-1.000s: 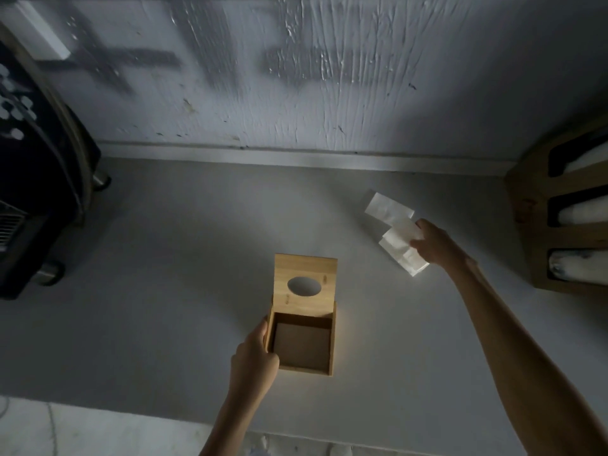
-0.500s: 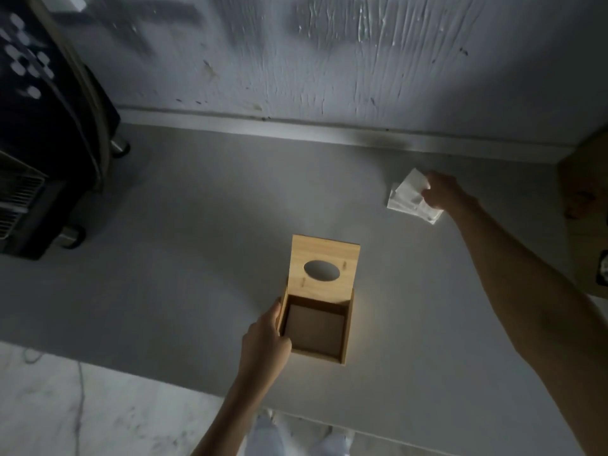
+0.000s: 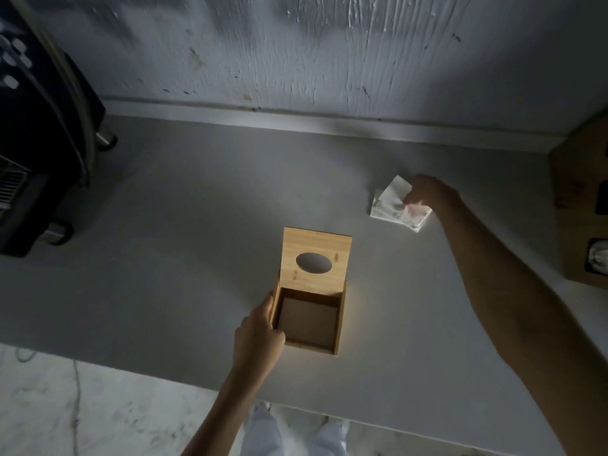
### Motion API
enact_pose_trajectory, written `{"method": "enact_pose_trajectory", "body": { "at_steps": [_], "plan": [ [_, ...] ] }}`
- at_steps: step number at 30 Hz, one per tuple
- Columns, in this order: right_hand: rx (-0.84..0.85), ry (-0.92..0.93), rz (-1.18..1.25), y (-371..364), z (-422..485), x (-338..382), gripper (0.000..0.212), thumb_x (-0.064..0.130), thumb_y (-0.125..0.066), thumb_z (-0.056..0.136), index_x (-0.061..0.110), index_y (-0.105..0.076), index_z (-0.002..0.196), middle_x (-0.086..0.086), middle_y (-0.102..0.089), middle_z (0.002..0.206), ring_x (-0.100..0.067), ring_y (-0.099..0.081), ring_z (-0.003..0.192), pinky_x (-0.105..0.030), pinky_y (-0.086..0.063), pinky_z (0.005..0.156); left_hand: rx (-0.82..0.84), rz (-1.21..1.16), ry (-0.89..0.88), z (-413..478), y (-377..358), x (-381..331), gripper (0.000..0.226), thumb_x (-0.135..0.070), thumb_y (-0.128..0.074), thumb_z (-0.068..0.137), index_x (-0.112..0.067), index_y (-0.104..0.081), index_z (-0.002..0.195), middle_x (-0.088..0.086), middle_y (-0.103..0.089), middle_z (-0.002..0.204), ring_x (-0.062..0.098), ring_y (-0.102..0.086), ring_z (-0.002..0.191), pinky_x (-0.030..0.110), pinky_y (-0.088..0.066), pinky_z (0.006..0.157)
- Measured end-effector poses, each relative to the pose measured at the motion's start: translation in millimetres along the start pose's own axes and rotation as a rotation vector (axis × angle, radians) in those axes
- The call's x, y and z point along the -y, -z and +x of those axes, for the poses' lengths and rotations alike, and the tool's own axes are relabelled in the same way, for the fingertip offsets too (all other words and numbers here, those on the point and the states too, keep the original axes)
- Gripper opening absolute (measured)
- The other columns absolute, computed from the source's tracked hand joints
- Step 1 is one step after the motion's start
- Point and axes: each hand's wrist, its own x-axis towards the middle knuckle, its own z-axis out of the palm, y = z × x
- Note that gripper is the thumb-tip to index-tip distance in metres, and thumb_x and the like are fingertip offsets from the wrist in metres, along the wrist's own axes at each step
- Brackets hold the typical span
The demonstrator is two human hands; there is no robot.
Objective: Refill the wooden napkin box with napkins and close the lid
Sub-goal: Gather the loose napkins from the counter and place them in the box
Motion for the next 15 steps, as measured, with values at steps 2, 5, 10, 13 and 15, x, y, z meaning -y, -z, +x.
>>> {"method": "enact_pose_trajectory", "body": {
  "at_steps": [2,5,10,13,15],
  "plan": [
    [-0.01,0.023,0.026,-2.8,-5.8,1.9,0.042,0.014,-0.073,0.075,0.01,-0.058,0.114,-0.018,-0.064,0.119,-0.037,-0.064,0.107,-0.04,-0.05,0.086,0.004,-0.009,0.005,-0.6,0.7,0.0,0.065,0.004,-0.046,0.087,-0.018,-0.034,0.147,0.007,-0.053,0.142,0.025,-0.053,0.126,0.036,-0.043,0.102],
    [-0.03,0.025,0.025,-8.0,-12.9,1.6,0.038,0.014,-0.069,0.079,0.009,-0.054,0.113,-0.023,-0.059,0.123,-0.038,-0.06,0.112,-0.04,-0.047,0.087,0.019,-0.03,0.016,-0.1,1.3,1.4,0.066,0.005,-0.047,0.086,-0.017,-0.034,0.147,0.007,-0.051,0.144,0.026,-0.051,0.128,0.036,-0.042,0.103],
    [0.002,0.021,0.087,-20.6,-34.0,-8.5,0.046,0.015,-0.066,0.08,0.003,-0.054,0.122,-0.02,-0.06,0.127,-0.036,-0.059,0.114,-0.038,-0.047,0.093,0.022,-0.034,0.014,2.0,-0.9,5.7,0.066,0.004,-0.047,0.085,-0.016,-0.034,0.147,0.008,-0.052,0.143,0.028,-0.051,0.128,0.039,-0.042,0.105],
    [-0.033,0.059,0.439,-31.9,-71.0,-25.0,0.034,0.006,-0.063,0.086,-0.005,-0.061,0.118,-0.02,-0.064,0.11,-0.039,-0.062,0.109,-0.03,-0.043,0.082,0.027,-0.031,0.003,2.5,-2.8,7.1,0.065,0.003,-0.046,0.084,-0.016,-0.037,0.146,0.009,-0.052,0.142,0.029,-0.051,0.127,0.042,-0.04,0.106],
    [-0.092,0.054,0.742,-45.6,-105.1,-36.0,0.031,0.004,-0.06,0.089,-0.002,-0.059,0.119,-0.013,-0.062,0.103,-0.035,-0.063,0.101,-0.023,-0.045,0.075,0.032,-0.027,-0.008,2.3,-2.7,6.5,0.064,0.003,-0.046,0.083,-0.016,-0.04,0.143,0.011,-0.056,0.137,0.031,-0.053,0.123,0.044,-0.042,0.103]
  ]
}}
